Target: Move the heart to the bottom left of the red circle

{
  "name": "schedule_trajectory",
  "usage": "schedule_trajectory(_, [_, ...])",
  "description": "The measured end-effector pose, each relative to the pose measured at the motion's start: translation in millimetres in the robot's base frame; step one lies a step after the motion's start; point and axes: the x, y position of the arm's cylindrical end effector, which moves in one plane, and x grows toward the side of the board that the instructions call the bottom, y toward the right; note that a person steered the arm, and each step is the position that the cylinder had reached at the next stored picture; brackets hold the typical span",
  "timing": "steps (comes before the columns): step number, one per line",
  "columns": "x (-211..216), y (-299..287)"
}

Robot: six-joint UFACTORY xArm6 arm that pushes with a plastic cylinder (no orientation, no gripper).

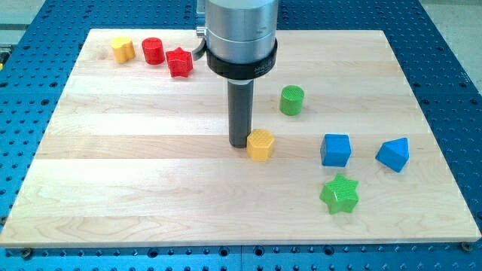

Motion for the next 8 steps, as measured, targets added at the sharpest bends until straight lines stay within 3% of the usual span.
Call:
schedule_trajectory(2, [28.7,45.0])
schedule_trajectory(3, [24.9,29.0])
schedule_trajectory(4, [-24.6,-58.1])
schedule_trajectory(5, [-67.9,-200.1])
schedule_trajectory(6, [-129.9,-302.6])
schedule_trajectory(7, [-222.2,-289.4])
schedule_trajectory(8, [-260.5,-238.3])
